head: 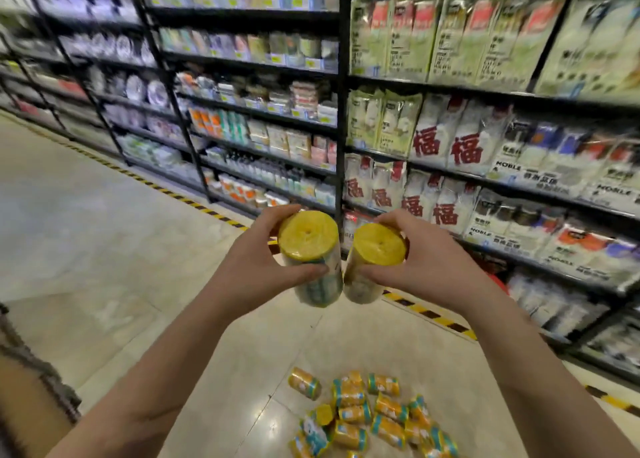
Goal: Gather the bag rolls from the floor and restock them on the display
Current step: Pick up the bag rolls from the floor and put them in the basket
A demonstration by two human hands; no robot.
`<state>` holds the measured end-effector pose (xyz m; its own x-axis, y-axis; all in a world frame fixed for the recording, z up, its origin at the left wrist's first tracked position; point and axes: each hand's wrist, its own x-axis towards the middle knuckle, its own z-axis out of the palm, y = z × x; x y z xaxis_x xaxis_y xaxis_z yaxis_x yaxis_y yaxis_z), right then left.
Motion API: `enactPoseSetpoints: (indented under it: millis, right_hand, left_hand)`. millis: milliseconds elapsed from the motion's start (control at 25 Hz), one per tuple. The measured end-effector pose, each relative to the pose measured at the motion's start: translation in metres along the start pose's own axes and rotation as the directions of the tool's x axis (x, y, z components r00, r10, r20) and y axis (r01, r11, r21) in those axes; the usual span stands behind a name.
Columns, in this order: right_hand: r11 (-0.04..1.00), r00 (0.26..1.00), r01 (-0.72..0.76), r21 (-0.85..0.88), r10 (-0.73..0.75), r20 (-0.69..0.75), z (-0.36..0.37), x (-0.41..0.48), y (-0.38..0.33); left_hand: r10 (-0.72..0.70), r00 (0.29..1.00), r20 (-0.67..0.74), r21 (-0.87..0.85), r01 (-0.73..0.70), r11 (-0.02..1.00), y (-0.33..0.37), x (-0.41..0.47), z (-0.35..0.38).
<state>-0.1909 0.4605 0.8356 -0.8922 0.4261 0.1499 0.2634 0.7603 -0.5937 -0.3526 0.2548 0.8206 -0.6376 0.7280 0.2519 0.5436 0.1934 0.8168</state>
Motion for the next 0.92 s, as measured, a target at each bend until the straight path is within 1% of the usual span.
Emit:
enactPoseSetpoints:
  millis: [120, 200, 240, 360, 440, 520, 560, 600, 680, 720, 840, 920]
  right_hand:
    - [0.982, 0.983, 0.171, 0.083, -0.176, 0.057, 0.000, 0.002, -0.021]
    - [0.948, 0.948, 0.274, 0.163, -0.295, 0.117, 0.007, 0.000, -0.036]
    - [0.930, 0.932, 0.302, 0.208, -0.334, 0.139, 0.013, -0.003, -0.042]
    - [0.866, 0.870, 0.369, 0.339, -0.450, 0.202, 0.050, -0.021, -0.074]
    - [0.815, 0.799, 0.418, 0.402, -0.540, 0.264, 0.074, -0.042, -0.112]
    - [0.754, 0.707, 0.466, 0.463, -0.632, 0.318, 0.097, -0.071, -0.156]
    - [0.720, 0.650, 0.495, 0.487, -0.679, 0.342, 0.108, -0.090, -0.181]
    - [0.682, 0.593, 0.525, 0.508, -0.722, 0.356, 0.120, -0.111, -0.207]
    - [0.613, 0.499, 0.559, 0.559, -0.786, 0.364, 0.141, -0.150, -0.253]
    - [0.572, 0.440, 0.580, 0.580, -0.819, 0.368, 0.153, -0.174, -0.278]
    - [0.426, 0.234, 0.665, 0.613, -0.899, 0.370, 0.189, -0.262, -0.360]
    - [0.322, 0.086, 0.712, 0.623, -0.922, 0.379, 0.213, -0.333, -0.419]
  left_hand:
    - [-0.092, 0.982, -0.162, -0.037, 0.087, 0.996, 0.015, -0.048, -0.011]
    - [-0.181, 0.945, -0.271, -0.059, 0.171, 0.983, 0.022, -0.092, -0.016]
    - [-0.220, 0.923, -0.317, -0.055, 0.213, 0.975, 0.025, -0.115, -0.016]
    - [-0.334, 0.833, -0.441, -0.059, 0.345, 0.937, 0.032, -0.192, -0.028]
    - [-0.401, 0.748, -0.529, -0.102, 0.413, 0.905, 0.044, -0.252, -0.042]
    - [-0.444, 0.652, -0.614, -0.149, 0.457, 0.877, 0.060, -0.313, -0.055]
    - [-0.453, 0.591, -0.668, -0.158, 0.482, 0.862, 0.069, -0.348, -0.062]
    - [-0.457, 0.525, -0.718, -0.165, 0.510, 0.844, 0.078, -0.383, -0.069]
    - [-0.450, 0.418, -0.789, -0.175, 0.550, 0.817, 0.091, -0.447, -0.083]
    - [-0.440, 0.363, -0.821, -0.185, 0.560, 0.808, 0.099, -0.482, -0.089]
    - [-0.411, 0.210, -0.887, -0.225, 0.582, 0.782, 0.126, -0.601, -0.103]
    - [-0.386, 0.109, -0.916, -0.255, 0.584, 0.771, 0.145, -0.682, -0.111]
